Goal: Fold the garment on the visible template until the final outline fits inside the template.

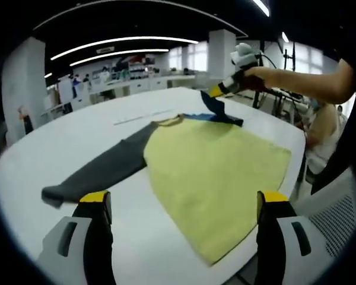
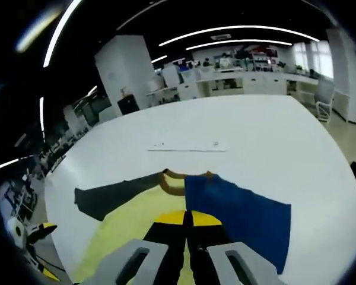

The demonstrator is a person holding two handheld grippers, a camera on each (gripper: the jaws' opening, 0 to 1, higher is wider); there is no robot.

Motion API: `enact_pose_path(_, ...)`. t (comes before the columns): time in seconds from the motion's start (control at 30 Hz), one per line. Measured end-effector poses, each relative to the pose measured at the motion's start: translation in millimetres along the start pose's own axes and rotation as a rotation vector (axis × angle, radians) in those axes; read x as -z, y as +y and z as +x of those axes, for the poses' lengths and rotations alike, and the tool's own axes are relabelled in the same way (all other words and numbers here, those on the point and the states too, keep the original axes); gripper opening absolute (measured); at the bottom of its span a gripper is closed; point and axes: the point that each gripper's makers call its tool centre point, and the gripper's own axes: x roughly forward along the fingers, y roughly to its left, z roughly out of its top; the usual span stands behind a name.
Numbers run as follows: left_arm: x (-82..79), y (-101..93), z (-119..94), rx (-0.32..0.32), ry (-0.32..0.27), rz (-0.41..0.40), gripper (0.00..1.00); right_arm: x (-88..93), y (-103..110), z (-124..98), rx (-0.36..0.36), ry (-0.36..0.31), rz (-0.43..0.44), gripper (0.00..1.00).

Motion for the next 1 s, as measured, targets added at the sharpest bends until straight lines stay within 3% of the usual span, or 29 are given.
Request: enact_pose_path(1.0,15.6,4.1,-5,-0.009,0.049,-0.015,0.99,-10.6,75,38,-0.107,0.018,0.016,0.0)
